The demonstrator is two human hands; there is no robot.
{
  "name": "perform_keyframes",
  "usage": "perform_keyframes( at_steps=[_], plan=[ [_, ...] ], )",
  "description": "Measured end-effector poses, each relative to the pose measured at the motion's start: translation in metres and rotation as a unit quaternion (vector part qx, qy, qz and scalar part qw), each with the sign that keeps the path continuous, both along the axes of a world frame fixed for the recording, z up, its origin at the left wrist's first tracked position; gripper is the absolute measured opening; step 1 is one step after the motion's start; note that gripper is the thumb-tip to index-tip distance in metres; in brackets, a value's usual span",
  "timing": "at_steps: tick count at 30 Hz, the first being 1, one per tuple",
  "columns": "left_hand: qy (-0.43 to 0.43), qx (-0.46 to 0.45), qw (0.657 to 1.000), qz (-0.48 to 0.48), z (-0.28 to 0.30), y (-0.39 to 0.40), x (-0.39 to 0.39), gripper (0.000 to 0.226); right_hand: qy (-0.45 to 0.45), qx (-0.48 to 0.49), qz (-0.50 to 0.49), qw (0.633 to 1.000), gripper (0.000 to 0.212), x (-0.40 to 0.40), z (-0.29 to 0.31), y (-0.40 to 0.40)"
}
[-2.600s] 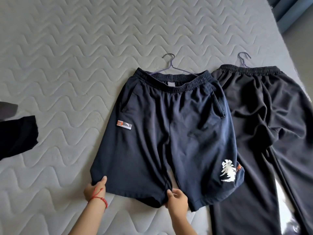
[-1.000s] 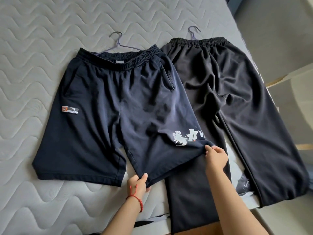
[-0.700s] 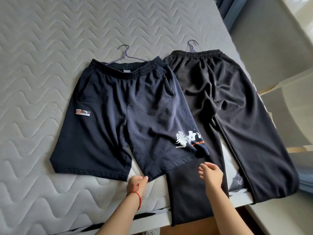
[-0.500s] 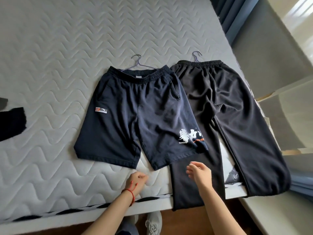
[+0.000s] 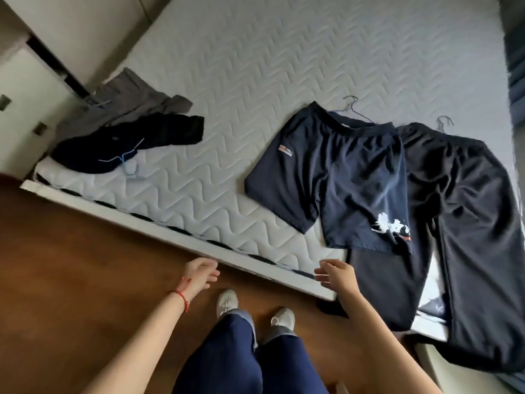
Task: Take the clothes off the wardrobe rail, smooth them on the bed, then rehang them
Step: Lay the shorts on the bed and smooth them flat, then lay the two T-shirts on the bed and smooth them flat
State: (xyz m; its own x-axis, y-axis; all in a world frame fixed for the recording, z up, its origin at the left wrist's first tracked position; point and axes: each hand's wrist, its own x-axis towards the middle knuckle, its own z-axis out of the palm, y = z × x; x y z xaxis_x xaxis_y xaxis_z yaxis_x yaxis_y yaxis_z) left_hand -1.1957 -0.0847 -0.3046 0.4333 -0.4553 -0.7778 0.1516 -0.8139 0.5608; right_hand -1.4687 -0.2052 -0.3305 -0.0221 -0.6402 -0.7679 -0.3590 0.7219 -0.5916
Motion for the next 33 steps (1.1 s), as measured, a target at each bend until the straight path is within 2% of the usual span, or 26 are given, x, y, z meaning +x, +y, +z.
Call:
perform_keyframes(
  at_steps=[2,5,9,13,19,23,26,30,33],
  plan=[
    [-0.003,-0.005,0.998,0.065,0.008,0.032,0.025,0.012,0.0,0.0,0.032,1.0,0.012,0.025,0.009,0.007],
    [-0.006,-0.007,0.986,0.166,0.014,0.083,0.059,0.005,0.01,0.003,0.086,0.996,0.015,0.065,0.02,0.018],
    [0.008,-0.012,0.964,0.266,0.024,0.146,0.105,0.016,0.021,-0.008,0.183,0.983,0.013,0.133,0.035,0.033],
    [0.007,-0.018,0.945,0.328,0.025,0.202,0.16,0.031,0.017,-0.023,0.233,0.972,0.01,0.216,0.038,0.042],
    [0.011,0.011,0.936,0.351,0.013,0.27,0.241,0.032,0.017,-0.023,0.257,0.966,0.013,0.33,0.034,0.068],
    [0.043,0.047,0.931,0.361,0.006,0.292,0.282,0.029,0.014,-0.009,0.259,0.966,0.014,0.382,0.035,0.079],
    [0.062,0.061,0.931,0.354,0.002,0.286,0.313,0.027,0.029,0.0,0.257,0.966,0.015,0.411,0.033,0.079],
    [0.064,0.062,0.931,0.354,0.001,0.253,0.359,0.005,0.055,0.031,0.251,0.966,0.014,0.443,0.022,0.071],
    [0.06,0.054,0.934,0.347,-0.012,0.226,0.409,0.016,0.073,0.046,0.249,0.965,0.014,0.48,0.011,0.057]
  ],
)
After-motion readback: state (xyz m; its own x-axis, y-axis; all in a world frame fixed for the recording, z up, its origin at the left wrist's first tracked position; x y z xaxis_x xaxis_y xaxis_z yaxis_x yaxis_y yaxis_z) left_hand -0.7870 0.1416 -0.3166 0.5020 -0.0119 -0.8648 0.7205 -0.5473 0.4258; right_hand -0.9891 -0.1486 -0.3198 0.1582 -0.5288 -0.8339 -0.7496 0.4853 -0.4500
